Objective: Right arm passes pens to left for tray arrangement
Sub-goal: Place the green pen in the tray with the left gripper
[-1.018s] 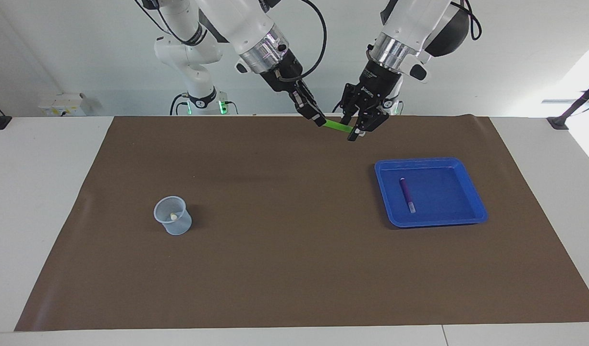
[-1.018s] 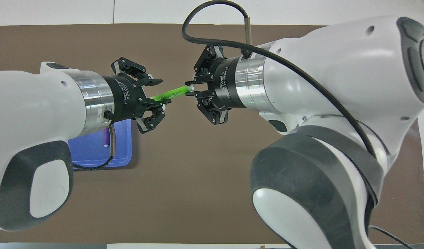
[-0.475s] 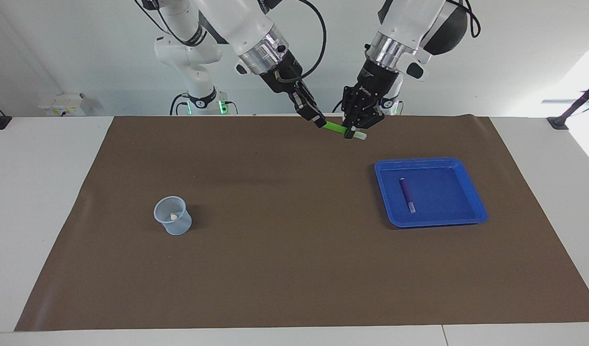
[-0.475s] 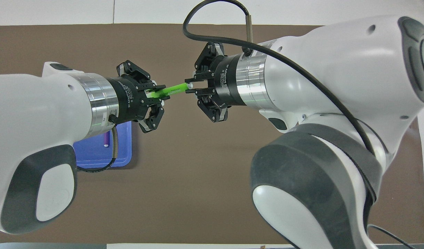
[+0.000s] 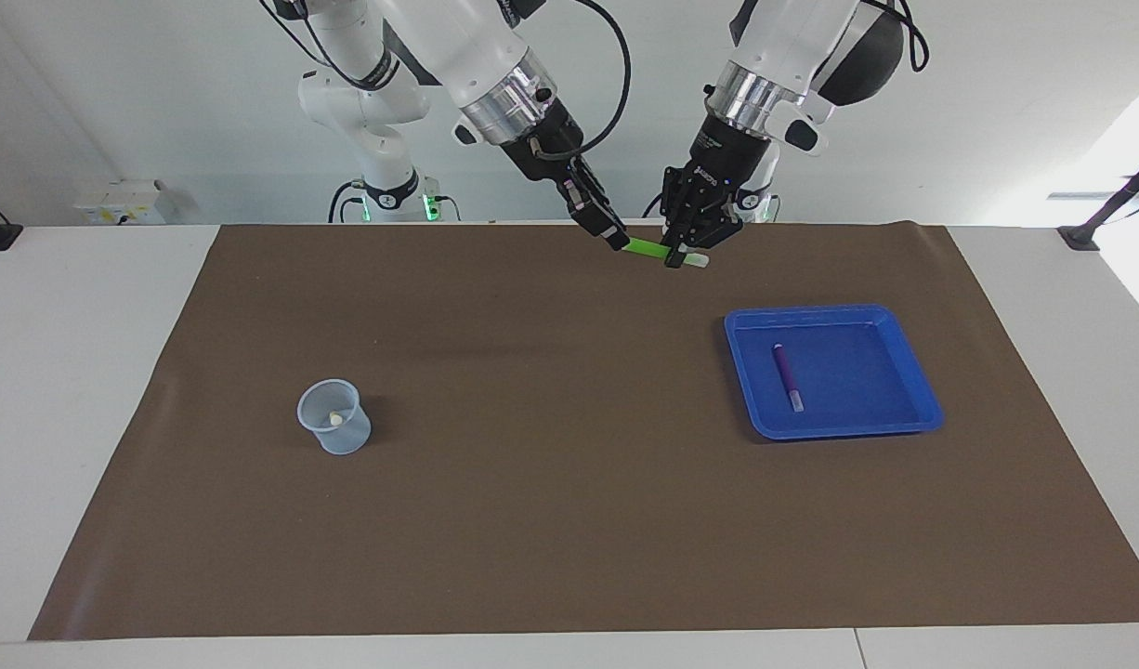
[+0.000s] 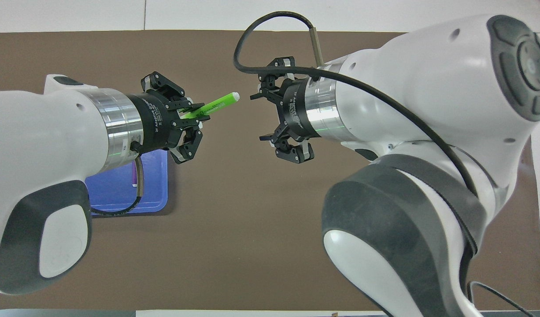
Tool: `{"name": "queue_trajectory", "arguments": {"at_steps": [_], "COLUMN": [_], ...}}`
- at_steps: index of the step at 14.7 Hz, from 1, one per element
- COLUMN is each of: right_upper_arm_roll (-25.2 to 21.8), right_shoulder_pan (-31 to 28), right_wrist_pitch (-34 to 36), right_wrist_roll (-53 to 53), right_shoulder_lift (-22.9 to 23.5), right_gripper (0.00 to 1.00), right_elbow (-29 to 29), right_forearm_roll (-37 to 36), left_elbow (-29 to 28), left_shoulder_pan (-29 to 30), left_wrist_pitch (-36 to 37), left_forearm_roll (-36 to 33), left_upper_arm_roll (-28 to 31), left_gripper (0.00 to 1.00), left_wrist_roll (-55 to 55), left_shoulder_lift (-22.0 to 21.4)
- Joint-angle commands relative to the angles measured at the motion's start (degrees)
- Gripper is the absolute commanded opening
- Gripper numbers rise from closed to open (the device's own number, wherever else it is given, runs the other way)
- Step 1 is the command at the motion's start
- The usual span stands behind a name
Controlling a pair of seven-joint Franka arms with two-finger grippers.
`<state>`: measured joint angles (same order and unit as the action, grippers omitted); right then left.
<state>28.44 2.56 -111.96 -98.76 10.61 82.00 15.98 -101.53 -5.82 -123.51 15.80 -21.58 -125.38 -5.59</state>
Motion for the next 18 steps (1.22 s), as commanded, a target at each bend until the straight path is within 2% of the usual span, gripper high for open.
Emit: {"name": "queue_trajectory", "arguments": {"at_steps": [1,4,6,8,13,16,18], "right_upper_arm_roll": [-2.2,-7.6,-8.6,-9.0,-12.3,-15.9,-18.1], "right_shoulder_pan": [-0.7,-0.7,-0.8,-0.9,-1.0,-1.1,-1.1], "right_wrist_pitch": [5.4,12.4,16.9,18.4,17.5,12.8,7.8], "right_wrist_roll": [9.0,23.3,34.6,44.9,68.7,78.9,84.8], "right_shoulder_lift": [-0.4,-1.6,-1.0,-0.7,1.3,1.5,0.6], "right_gripper": [1.00,1.00,1.00,1.00,0.99,0.99,0.99], "right_elbow": [-0.4,0.7,1.4,3.2,6.3,9.9,13.5], "right_forearm_roll": [-2.4,-3.5,-11.4,-18.7,-30.9,-32.3,-32.3], "left_elbow": [-0.3,-1.5,-2.2,-5.1,-11.2,-11.8,-12.6], "left_shoulder_pan": [2.5,6.6,9.4,12.1,19.9,23.9,25.3], "left_wrist_pitch": [-0.2,0.5,2.1,3.4,4.5,5.3,5.0], "left_forearm_roll": [-0.9,0.0,0.7,1.9,3.5,2.8,-0.7], "left_upper_arm_roll": [0.5,0.5,0.5,0.6,0.6,0.8,1.0], "left_gripper": [0.00,0.00,0.00,0.00,0.00,0.00,0.00], "left_wrist_roll": [7.7,20.0,31.3,44.4,77.7,97.0,106.8], "left_shoulder_lift": [-0.4,-0.6,-0.5,-0.3,0.7,4.9,7.3]}}
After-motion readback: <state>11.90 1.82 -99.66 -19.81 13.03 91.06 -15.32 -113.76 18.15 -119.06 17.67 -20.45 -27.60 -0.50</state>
